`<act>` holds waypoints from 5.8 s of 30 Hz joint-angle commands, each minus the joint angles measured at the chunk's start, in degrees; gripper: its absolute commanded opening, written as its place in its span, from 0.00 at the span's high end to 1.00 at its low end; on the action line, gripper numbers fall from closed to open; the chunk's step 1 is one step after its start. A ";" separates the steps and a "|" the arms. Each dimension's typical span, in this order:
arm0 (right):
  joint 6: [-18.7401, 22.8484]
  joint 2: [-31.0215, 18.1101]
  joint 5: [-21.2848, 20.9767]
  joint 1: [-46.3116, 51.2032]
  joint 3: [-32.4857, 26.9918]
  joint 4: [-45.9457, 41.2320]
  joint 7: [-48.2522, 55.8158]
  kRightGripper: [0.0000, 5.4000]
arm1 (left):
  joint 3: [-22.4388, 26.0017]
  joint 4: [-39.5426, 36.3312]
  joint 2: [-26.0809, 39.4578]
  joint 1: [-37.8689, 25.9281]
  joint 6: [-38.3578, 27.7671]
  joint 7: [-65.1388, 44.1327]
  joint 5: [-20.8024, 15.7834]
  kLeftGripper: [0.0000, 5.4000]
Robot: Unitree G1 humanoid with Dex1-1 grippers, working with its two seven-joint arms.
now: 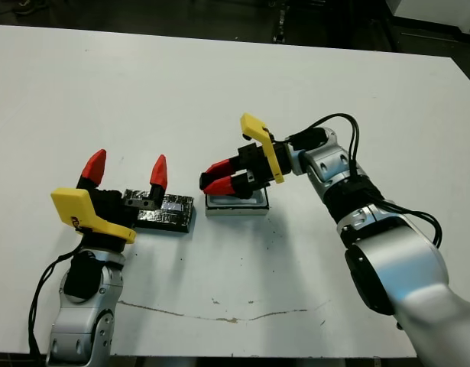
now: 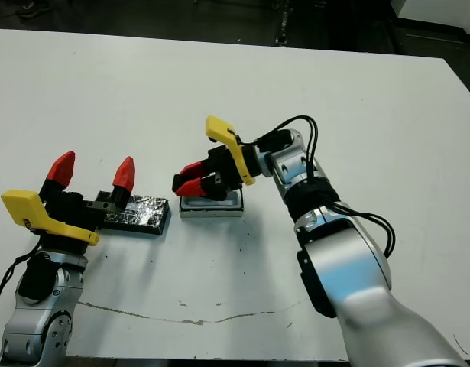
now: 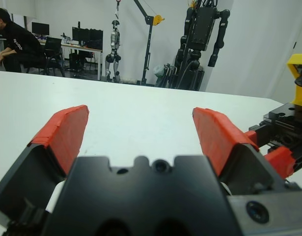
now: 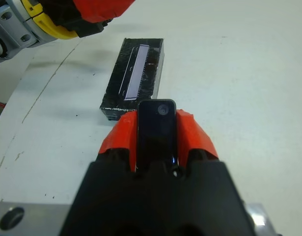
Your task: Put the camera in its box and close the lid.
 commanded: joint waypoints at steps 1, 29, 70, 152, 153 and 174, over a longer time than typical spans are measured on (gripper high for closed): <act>0.99 -0.01 -0.52 -0.39 0.49 0.05 -0.48 0.69 | 0.27 0.71 0.09 0.96 -0.23 -0.06 0.08 0.00; -1.41 -2.77 0.33 2.06 -0.64 -0.16 -0.12 0.69 | 0.19 0.83 0.24 0.66 -0.22 -0.21 -0.17 0.00; -5.75 -4.71 0.98 4.67 -1.48 3.06 2.17 0.69 | 0.37 0.44 0.29 1.19 -0.17 -0.42 -0.20 0.00; 10.89 -3.62 30.36 70.31 -23.58 -74.91 -52.17 1.00 | -21.51 42.96 43.75 -49.66 -4.13 -84.83 -0.30 0.00; 10.85 -3.64 30.32 70.33 -23.53 -75.03 -52.29 1.00 | -22.55 41.98 44.21 -49.47 -5.12 -84.83 0.39 0.00; 11.54 -5.15 32.42 70.79 -22.99 -75.63 -51.81 1.00 | -24.76 48.28 37.38 -46.25 -4.25 -83.61 1.26 0.00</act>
